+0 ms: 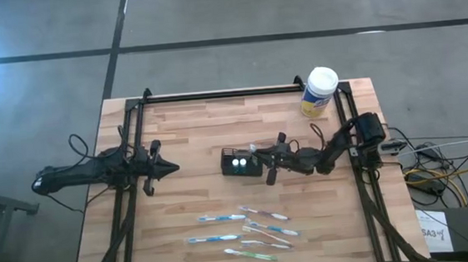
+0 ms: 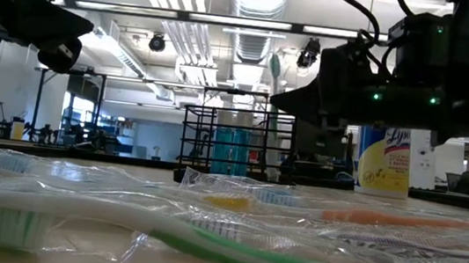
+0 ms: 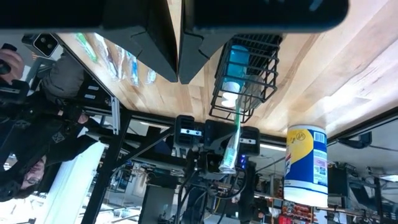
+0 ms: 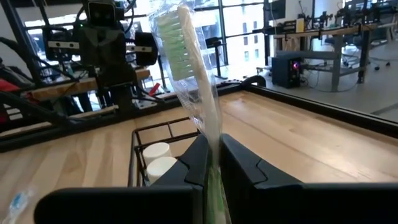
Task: Pick & Place toothbrushing station
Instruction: Put the top green toothbrush into the wire organizer, then put the top violet toothbrush into the wire organizer
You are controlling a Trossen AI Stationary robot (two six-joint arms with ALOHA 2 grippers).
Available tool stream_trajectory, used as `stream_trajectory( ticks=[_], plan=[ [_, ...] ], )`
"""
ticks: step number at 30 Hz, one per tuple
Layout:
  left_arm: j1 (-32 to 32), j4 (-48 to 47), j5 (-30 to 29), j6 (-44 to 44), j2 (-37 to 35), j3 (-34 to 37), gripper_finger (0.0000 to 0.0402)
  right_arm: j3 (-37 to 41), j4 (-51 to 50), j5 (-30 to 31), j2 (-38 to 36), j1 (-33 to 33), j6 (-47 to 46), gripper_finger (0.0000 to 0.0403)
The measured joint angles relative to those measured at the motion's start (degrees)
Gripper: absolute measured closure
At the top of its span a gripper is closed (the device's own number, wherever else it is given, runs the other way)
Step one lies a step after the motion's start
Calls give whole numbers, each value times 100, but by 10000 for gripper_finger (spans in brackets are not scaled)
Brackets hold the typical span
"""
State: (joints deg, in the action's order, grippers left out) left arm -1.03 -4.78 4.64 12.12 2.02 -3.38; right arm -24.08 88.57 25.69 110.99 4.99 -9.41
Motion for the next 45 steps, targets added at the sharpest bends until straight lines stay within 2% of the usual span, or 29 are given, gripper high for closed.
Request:
stream_trajectory(
  ticks=[7,13,19,23,30,39,42,45],
  plan=[
    [0,2,0,-2,0,0,383,2,-977,-13,-472,15,-192,343],
    [-1,0,0,-2,0,0,383,4,-1240,-3,-772,13,-309,293],
    [1,0,-1,0,0,0,383,7,-1278,-4,-1020,13,-317,260],
    [-1,2,0,-4,0,0,383,9,-1837,-4,-1458,13,-376,241],
    [-1,0,-2,-5,0,0,383,9,-4333,-18,-3077,18,-792,214],
    [1,2,-2,-13,0,0,383,-29,-7080,-39,-5510,301,-1026,211],
    [1,2,-2,-13,0,0,383,-193,-7844,-35,-6014,478,-1307,211],
    [1,2,-2,-13,0,0,383,-336,-8514,-35,-6200,743,-1702,211]
  ],
)
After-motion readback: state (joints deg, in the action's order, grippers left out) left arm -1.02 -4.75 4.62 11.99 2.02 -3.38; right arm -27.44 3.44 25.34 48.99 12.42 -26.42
